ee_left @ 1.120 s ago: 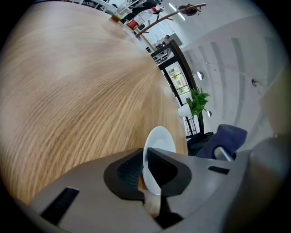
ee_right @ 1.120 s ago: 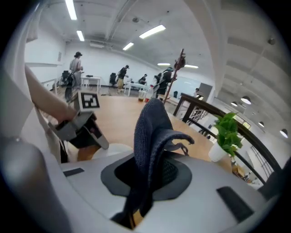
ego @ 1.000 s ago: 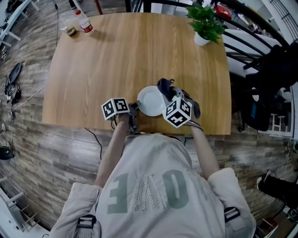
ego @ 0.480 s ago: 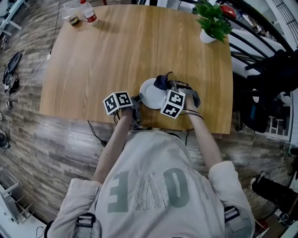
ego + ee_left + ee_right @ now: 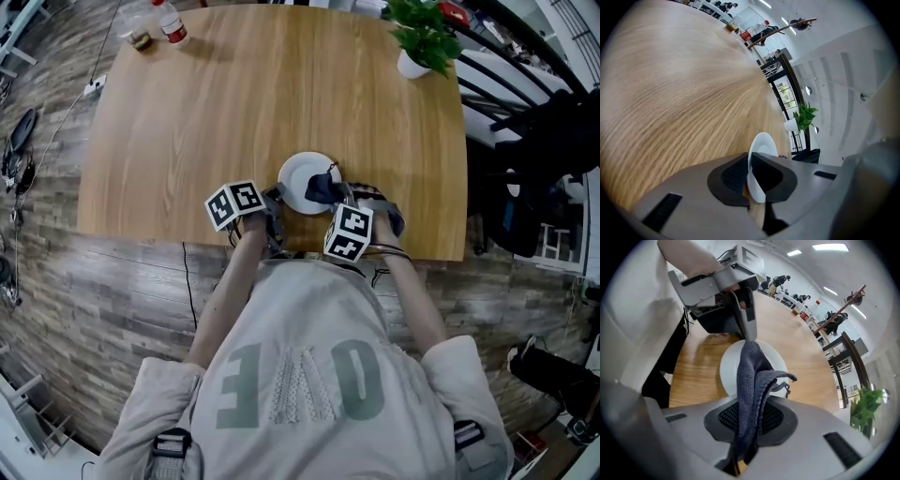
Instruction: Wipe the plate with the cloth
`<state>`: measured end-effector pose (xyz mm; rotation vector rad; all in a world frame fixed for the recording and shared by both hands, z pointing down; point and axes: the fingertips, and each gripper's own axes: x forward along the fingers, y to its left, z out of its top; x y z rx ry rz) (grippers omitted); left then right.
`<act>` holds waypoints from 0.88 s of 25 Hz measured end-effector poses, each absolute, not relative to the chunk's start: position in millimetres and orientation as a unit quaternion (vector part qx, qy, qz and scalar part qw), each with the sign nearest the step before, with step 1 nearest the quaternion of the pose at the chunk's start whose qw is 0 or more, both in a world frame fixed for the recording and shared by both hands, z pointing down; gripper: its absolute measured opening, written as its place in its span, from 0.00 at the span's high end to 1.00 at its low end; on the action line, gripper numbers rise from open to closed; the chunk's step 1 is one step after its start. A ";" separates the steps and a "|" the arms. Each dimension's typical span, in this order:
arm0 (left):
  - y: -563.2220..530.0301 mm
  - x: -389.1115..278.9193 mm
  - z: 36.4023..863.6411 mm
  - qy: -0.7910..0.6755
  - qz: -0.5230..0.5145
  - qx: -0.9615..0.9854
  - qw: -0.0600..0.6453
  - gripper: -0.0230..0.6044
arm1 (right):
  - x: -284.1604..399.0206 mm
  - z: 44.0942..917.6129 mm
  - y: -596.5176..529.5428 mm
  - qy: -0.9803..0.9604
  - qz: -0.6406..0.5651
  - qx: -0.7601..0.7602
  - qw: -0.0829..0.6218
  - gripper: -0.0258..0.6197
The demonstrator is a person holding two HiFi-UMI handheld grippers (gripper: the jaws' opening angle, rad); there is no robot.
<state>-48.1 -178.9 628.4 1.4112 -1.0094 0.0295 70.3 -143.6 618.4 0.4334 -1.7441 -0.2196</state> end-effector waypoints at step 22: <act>-179.7 -43.1 629.2 -0.444 0.019 0.627 0.640 0.91 | 59.1 598.2 -234.8 -0.757 -0.092 0.234 0.603 0.87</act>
